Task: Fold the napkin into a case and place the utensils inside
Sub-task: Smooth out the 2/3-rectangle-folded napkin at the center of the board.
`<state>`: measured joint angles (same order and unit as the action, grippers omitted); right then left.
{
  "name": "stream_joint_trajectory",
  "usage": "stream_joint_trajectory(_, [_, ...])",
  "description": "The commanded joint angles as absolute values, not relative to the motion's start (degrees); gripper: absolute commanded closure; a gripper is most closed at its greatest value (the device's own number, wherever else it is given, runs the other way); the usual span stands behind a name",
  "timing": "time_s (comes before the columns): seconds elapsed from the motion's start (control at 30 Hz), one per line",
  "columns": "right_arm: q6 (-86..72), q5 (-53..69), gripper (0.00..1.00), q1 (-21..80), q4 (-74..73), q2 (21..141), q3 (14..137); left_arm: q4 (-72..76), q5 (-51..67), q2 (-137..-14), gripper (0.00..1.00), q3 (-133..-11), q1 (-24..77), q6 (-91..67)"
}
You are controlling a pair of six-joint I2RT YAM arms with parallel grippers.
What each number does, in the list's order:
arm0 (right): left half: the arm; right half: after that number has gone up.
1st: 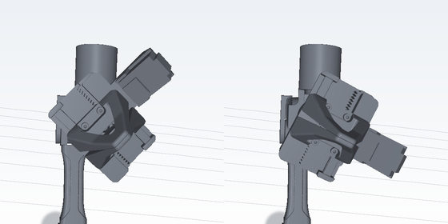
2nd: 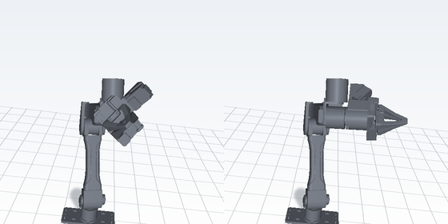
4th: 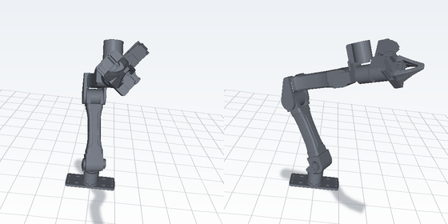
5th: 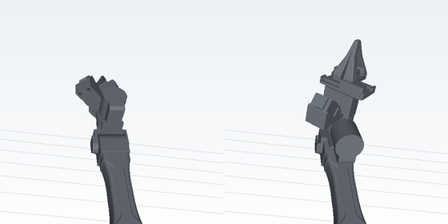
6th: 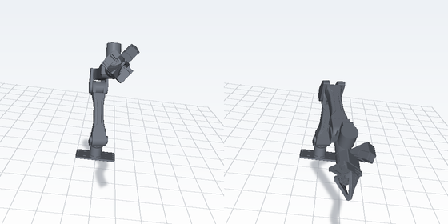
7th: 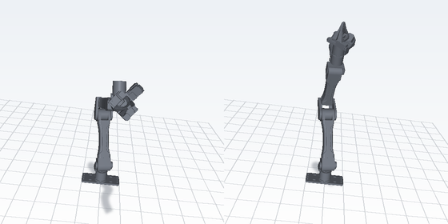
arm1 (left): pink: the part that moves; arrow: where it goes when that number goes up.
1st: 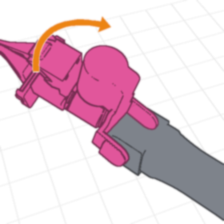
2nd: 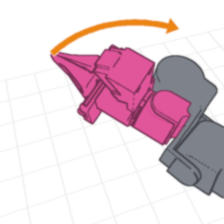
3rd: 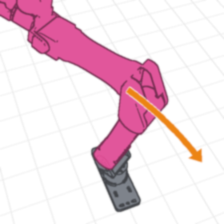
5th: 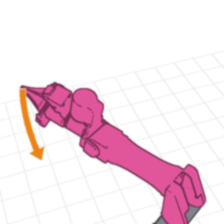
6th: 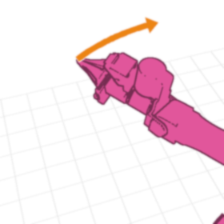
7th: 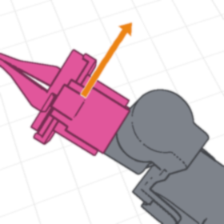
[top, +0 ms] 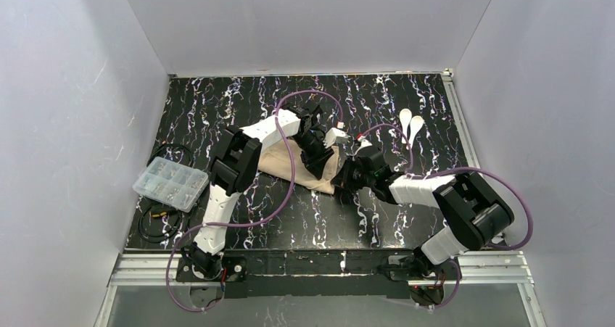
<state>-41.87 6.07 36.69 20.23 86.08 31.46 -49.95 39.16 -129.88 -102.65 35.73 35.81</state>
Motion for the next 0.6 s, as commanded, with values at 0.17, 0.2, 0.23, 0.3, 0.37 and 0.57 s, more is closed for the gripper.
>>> stream_joint_trajectory(0.17, [-45.0, 9.4, 0.92, 33.2, 29.0, 87.1, 28.3, -52.2, 41.0, -131.7, 0.69, -104.1, 36.1, 37.3])
stream_joint_trajectory(0.2, [-45.3, 9.8, 0.92, 33.0, 29.8, 87.0, 28.0, -52.3, 41.1, -131.7, 0.69, -104.2, 36.2, 37.3])
stream_joint_trajectory(0.23, [-45.6, 10.2, 0.92, 32.8, 30.5, 87.1, 27.7, -52.3, 41.2, -131.8, 0.69, -104.3, 36.2, 37.3])
stream_joint_trajectory(0.3, [-46.2, 10.4, 0.92, 32.4, 31.1, 87.2, 27.6, -52.4, 41.2, -131.9, 0.69, -104.3, 36.3, 37.2])
stream_joint_trajectory(0.37, [-46.6, 10.4, 0.92, 31.9, 31.2, 87.7, 27.6, -52.5, 41.3, -132.0, 0.69, -104.4, 36.4, 37.2])
stream_joint_trajectory(0.57, [-47.3, 8.4, 0.94, 31.7, 29.5, 90.5, 29.0, -53.0, 41.6, -132.3, 0.69, -104.7, 36.6, 37.6])
